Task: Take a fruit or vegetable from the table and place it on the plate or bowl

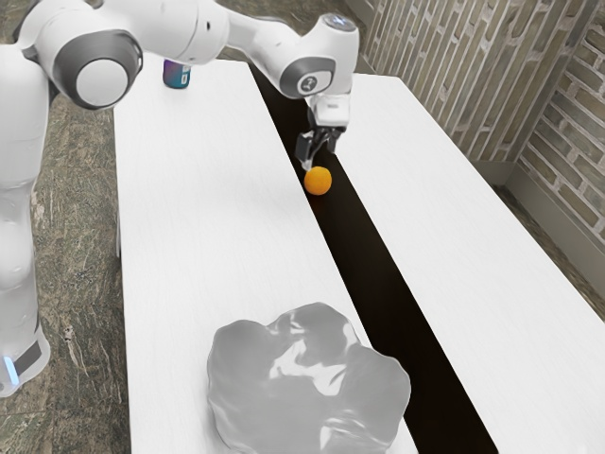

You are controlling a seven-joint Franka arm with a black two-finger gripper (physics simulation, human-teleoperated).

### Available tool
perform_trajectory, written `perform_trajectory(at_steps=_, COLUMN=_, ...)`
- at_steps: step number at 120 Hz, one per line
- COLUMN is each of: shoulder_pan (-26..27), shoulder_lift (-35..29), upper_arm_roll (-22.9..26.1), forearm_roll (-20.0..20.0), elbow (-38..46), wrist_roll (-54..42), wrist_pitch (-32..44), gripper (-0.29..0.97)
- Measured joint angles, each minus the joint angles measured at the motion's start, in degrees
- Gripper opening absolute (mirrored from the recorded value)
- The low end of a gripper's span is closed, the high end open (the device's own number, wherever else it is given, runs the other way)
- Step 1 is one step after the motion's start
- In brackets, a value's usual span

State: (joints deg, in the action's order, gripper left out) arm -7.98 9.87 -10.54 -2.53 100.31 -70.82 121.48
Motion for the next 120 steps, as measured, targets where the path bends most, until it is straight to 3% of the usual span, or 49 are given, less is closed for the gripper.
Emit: perform_trajectory(at_steps=120, shoulder_pan=-0.06, shoulder_lift=1.37, upper_arm_roll=-0.47, forearm_roll=2.43, elbow=0.6, wrist_roll=-3.32, wrist_pitch=-1.72, gripper=0.67)
